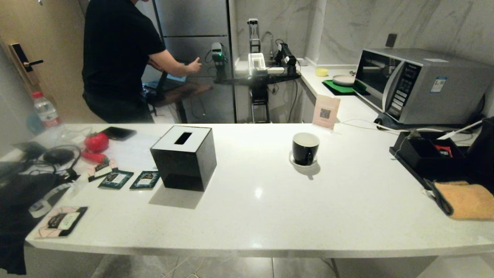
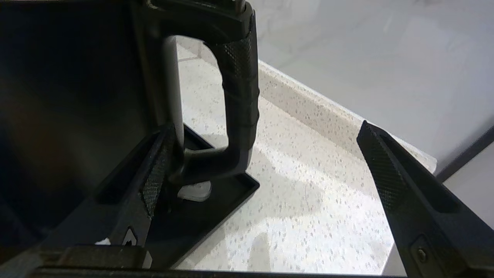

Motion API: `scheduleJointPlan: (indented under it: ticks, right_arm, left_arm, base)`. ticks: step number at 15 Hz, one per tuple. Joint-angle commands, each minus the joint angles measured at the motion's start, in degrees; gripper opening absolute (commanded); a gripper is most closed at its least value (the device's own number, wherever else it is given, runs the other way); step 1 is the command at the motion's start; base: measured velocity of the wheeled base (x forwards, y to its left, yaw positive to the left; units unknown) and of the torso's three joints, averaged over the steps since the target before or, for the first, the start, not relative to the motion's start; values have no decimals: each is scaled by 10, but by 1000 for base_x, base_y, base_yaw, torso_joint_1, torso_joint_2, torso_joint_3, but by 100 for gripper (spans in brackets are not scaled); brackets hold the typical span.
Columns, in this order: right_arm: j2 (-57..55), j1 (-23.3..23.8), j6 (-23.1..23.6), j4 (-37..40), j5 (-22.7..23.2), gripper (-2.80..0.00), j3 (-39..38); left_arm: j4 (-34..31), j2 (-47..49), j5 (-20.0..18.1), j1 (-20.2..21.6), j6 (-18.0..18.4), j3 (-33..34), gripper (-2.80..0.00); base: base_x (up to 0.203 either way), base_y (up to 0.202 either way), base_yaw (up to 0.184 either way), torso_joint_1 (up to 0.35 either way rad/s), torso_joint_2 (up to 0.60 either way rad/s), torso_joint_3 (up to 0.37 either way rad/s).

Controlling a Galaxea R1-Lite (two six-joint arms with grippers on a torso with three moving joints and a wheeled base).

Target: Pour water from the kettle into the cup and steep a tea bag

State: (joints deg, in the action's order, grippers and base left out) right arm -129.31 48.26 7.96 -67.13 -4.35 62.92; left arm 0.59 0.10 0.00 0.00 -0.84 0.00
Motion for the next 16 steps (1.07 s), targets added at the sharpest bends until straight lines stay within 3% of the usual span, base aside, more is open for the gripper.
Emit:
scheduleJointPlan:
  ticks: [1,5,6,7,16]
  right_arm:
    - [19,0,0,-10,0,0,-26]
    - [46,0,0,-23,0,0,-81]
    - [54,0,0,-27,1,-226,-94]
    - [62,0,0,-32,1,-280,-108]
    - [157,-1,-2,-56,4,-280,-255]
  left_arm:
    - [0,0,0,0,0,0,-280]
    - [0,0,0,0,0,0,-280]
    - [0,0,0,0,0,0,-280]
    - [0,0,0,0,0,0,-280]
    - [0,0,0,0,0,0,-280]
  base:
    - [0,0,0,0,0,0]
    - [0,0,0,0,0,0]
    - [0,0,0,0,0,0]
    - [0,0,0,0,0,0]
    - [0,0,0,0,0,0]
